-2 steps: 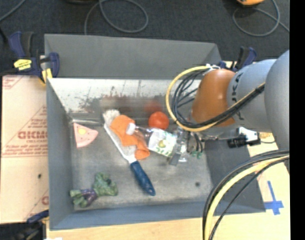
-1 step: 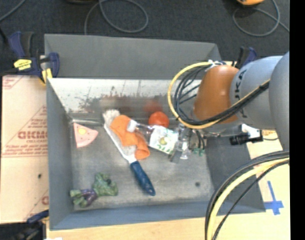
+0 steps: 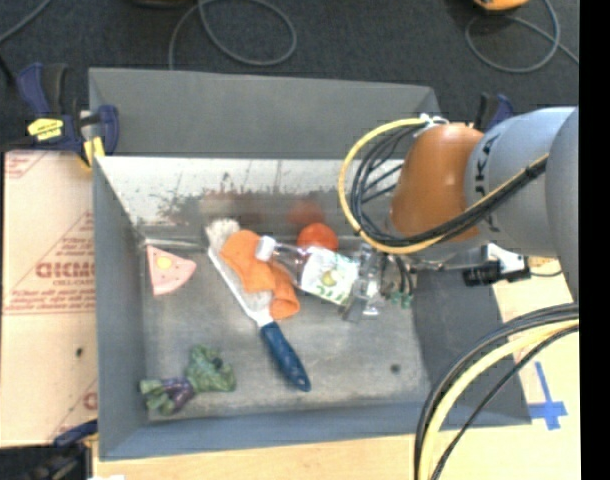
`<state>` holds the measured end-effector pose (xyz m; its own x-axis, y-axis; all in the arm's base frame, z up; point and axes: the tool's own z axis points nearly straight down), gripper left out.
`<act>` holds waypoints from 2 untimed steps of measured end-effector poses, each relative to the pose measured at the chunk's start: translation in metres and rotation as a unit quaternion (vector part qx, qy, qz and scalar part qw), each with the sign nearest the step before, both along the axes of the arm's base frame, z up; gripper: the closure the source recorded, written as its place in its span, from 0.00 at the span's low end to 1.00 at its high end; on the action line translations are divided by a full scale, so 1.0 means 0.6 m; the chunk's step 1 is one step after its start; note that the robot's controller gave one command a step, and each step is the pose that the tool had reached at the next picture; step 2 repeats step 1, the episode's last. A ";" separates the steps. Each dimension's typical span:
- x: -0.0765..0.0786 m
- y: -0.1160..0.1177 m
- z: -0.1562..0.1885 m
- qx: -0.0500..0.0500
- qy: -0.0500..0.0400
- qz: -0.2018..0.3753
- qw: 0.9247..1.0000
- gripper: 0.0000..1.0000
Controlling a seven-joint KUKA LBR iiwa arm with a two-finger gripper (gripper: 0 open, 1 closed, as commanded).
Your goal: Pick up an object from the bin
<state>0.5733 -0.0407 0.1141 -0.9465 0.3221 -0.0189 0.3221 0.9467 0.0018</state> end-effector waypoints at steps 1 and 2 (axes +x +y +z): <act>0.000 0.000 0.016 0.000 0.000 0.001 1.000 1.00; 0.000 0.000 0.016 0.000 0.000 0.001 1.000 1.00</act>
Offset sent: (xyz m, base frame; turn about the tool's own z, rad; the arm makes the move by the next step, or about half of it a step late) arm -0.0001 0.0000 0.0486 0.0000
